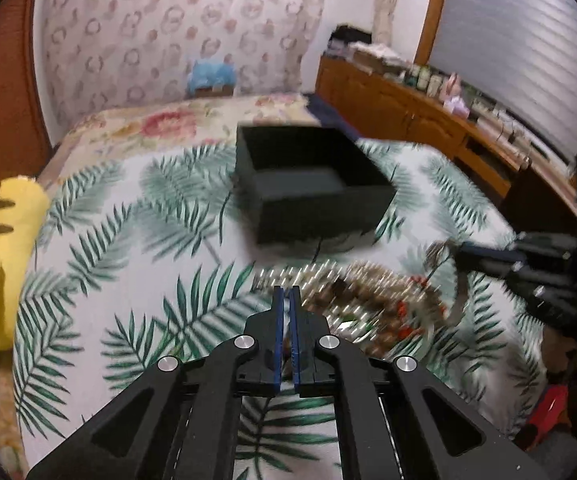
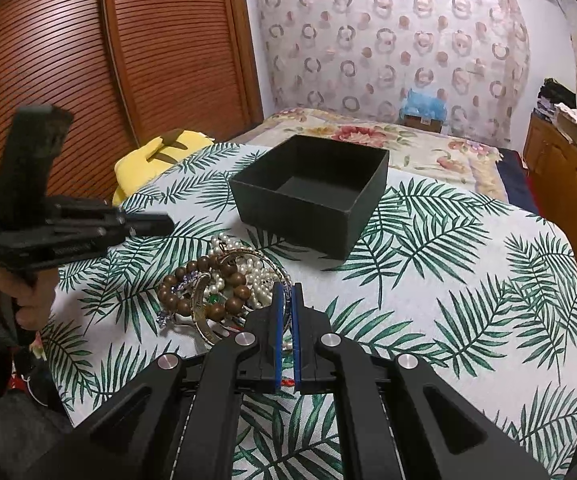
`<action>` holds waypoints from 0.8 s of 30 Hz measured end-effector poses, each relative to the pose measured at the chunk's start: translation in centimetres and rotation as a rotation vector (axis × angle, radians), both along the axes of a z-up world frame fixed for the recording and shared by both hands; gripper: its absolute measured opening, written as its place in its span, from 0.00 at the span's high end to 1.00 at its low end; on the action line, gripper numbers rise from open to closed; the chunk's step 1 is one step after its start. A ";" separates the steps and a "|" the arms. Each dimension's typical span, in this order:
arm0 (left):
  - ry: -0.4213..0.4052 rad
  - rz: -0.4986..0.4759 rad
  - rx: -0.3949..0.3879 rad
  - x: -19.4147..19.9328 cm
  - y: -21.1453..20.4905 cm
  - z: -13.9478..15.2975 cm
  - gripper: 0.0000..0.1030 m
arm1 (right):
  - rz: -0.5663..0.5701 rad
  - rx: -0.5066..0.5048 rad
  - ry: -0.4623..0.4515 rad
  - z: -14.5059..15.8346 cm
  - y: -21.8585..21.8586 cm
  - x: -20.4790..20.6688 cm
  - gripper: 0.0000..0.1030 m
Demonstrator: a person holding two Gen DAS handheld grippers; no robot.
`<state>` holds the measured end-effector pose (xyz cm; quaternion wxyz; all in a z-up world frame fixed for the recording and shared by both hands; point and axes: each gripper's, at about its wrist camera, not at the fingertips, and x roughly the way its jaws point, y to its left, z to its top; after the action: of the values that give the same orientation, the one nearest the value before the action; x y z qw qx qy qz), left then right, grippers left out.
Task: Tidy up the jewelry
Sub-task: 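Grasp the brown bead bracelet with the left tool while the right tool grasps a silver bangle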
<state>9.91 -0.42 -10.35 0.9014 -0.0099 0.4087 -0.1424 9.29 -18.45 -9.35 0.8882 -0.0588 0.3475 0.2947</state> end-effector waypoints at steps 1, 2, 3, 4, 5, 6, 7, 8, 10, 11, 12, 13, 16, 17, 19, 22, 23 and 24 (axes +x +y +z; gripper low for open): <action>0.009 -0.002 0.003 0.0 0.0 -0.3 0.94 | 0.000 0.001 0.002 -0.1 0.1 0.0 0.96; 0.028 -0.007 0.008 0.1 0.0 -1.0 0.91 | 0.000 0.001 0.003 -0.2 0.1 -0.1 0.96; 0.041 -0.011 0.009 0.1 0.0 -1.4 0.85 | 0.001 0.000 0.004 -0.2 0.2 -0.1 0.96; 0.049 -0.016 0.010 0.2 0.0 -1.7 0.83 | 0.002 0.000 0.004 -0.4 0.2 -0.2 0.96; 0.055 -0.018 0.014 0.2 -0.1 -2.0 0.83 | 0.002 -0.001 0.004 -0.4 0.2 -0.2 0.96; 0.061 -0.020 0.017 0.2 -0.1 -2.2 0.83 | 0.003 -0.002 0.004 -0.4 0.3 -0.3 0.96; 0.066 -0.022 0.018 0.2 -0.1 -2.4 0.82 | 0.003 -0.002 0.005 -0.5 0.3 -0.3 0.96; 0.069 -0.026 0.017 0.2 -0.1 -2.6 0.80 | 0.003 -0.002 0.006 -0.5 0.3 -0.3 0.96; 0.071 -0.023 0.015 0.4 -0.1 -2.8 0.73 | 0.002 -0.003 0.006 -0.5 0.3 -0.3 0.96; 0.073 -0.018 0.016 0.6 0.0 -2.8 0.73 | 0.002 -0.002 0.006 -0.6 0.3 -0.3 0.96; 0.070 -0.019 0.022 0.6 -0.1 -2.8 0.73 | 0.003 -0.002 0.006 -0.6 0.3 -0.3 0.96; 0.067 -0.024 0.031 0.6 -0.2 -2.8 0.72 | 0.003 -0.002 0.008 -0.6 0.3 -0.3 0.96; 0.074 -0.036 0.086 1.0 -1.0 -3.2 0.72 | 0.004 -0.003 0.012 -0.8 0.3 -0.4 0.95; 0.066 -0.043 0.107 0.9 -1.2 -3.3 0.72 | 0.004 -0.003 0.013 -0.9 0.3 -0.4 0.95; 0.066 -0.044 0.113 0.9 -1.3 -3.2 0.75 | 0.005 -0.004 0.015 -1.0 0.3 -0.4 0.95; 0.072 -0.041 0.090 0.8 -0.9 -3.1 0.88 | 0.006 -0.006 0.015 -1.0 0.3 -0.4 0.95; 0.067 -0.042 0.089 0.7 -0.9 -2.9 0.88 | 0.005 -0.005 0.015 -1.0 0.3 -0.4 0.95; 0.062 -0.043 0.087 0.6 -0.9 -2.8 0.88 | 0.006 -0.004 0.015 -1.0 0.3 -0.4 0.95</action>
<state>10.53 -1.31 -13.15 0.8848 0.0337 0.4421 -0.1436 8.89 -18.16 -10.33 0.8847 -0.0594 0.3544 0.2970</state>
